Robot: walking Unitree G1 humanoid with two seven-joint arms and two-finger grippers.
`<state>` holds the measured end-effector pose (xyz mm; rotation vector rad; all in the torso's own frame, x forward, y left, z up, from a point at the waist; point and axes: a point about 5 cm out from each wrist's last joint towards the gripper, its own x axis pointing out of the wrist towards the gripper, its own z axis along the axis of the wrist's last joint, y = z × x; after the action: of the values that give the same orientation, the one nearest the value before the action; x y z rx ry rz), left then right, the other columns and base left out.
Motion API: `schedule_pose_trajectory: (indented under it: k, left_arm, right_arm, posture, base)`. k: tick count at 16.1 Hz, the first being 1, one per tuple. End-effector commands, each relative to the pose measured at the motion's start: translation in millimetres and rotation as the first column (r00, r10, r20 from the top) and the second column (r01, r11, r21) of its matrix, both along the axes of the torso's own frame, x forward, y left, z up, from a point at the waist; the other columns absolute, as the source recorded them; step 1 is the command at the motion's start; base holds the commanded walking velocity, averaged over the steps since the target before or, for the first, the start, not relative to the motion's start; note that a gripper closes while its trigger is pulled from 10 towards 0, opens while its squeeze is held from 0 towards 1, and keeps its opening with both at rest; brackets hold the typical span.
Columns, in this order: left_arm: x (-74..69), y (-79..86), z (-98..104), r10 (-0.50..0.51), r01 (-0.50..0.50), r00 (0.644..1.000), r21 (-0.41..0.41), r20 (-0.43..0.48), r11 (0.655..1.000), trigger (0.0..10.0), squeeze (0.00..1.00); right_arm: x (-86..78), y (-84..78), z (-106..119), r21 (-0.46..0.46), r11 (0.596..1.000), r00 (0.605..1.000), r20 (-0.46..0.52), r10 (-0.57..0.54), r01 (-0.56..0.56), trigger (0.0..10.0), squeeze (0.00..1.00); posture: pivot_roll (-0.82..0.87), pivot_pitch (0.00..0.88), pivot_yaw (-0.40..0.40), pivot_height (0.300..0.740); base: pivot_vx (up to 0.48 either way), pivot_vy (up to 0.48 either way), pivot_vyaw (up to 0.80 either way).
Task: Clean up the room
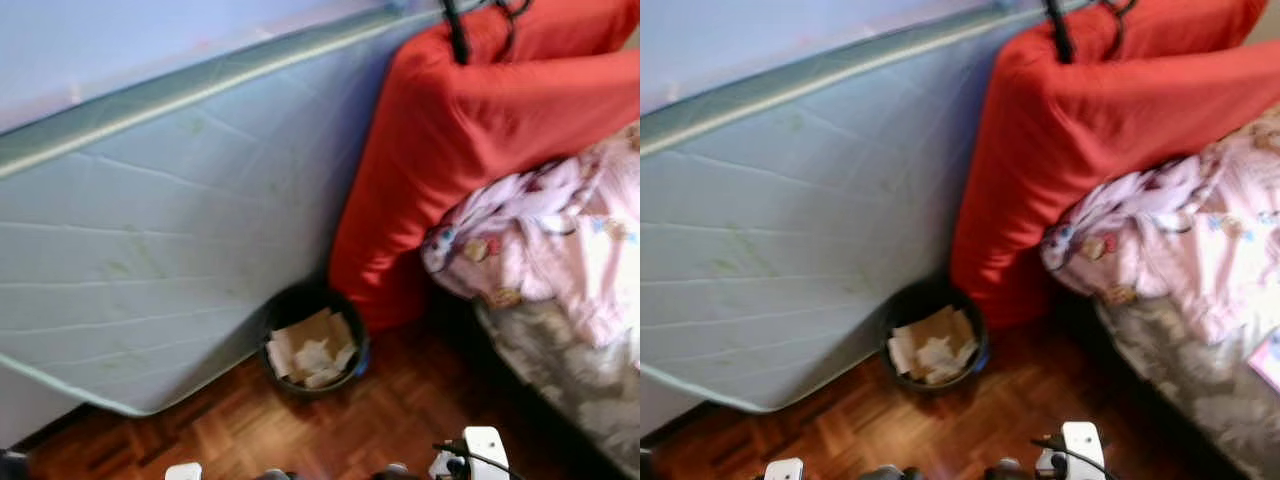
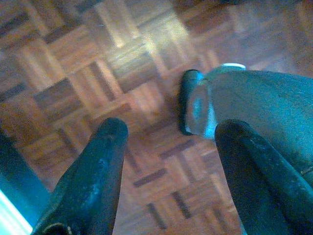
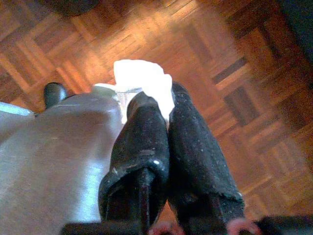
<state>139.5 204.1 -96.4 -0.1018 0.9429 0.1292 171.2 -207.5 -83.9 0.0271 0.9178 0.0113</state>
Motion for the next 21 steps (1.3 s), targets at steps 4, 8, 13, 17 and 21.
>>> schedule_pose_trajectory:
  k: [4, 8, 13, 17, 21]
  left_arm:
    - [-13.5, -4.4, -6, -0.007, 0.007, 0.999, -0.007, -0.047, 1.000, 10.0, 0.00]
    - [-14.7, -5.6, -6, 0.011, -0.012, 0.999, -0.028, -0.049, 1.000, 10.0, 0.00]
    - [-14.7, -5.4, -6, 0.016, -0.017, 0.999, -0.023, -0.052, 1.000, 10.0, 0.00]
    - [-13.9, -5.1, -6, 0.023, -0.024, 0.999, -0.023, -0.049, 0.999, 10.0, 0.00]
    - [-13.6, -4.9, -6, 0.026, -0.027, 0.999, -0.022, -0.047, 0.999, 10.0, 0.00]
  right_arm:
    - [-8.6, 7.6, -5, -0.004, 1.000, 1.000, -0.028, -0.009, 0.009, 10.0, 0.00]
    - [-6.4, 36.7, -8, 0.002, 1.000, 0.999, -0.033, 0.031, -0.031, 10.0, 0.00]
    - [-4.7, 29.7, -7, -0.014, 0.999, 1.000, -0.012, 0.029, -0.029, 10.0, 0.00]
    - [-11.5, -5.6, -4, -0.030, 1.000, 1.000, -0.020, -0.002, 0.001, 10.0, 0.00]
    - [-11.0, -12.5, -2, -0.029, 1.000, 1.000, -0.022, -0.006, 0.006, 10.0, 0.00]
  posture:
    - [-0.05, 0.202, -0.018, 0.726]
    - [-0.05, 0.197, -0.018, 0.726]
    - [-0.05, 0.203, -0.023, 0.726]
    - [-0.05, 0.206, -0.026, 0.726]
    - [-0.04, 0.209, -0.026, 0.726]
  base:
    - [0.000, 0.000, 0.00]
    - [0.000, 0.000, 0.00]
    - [0.000, 0.000, 0.48]
    - [0.000, 0.000, 0.52]
    - [0.000, 0.000, 0.00]
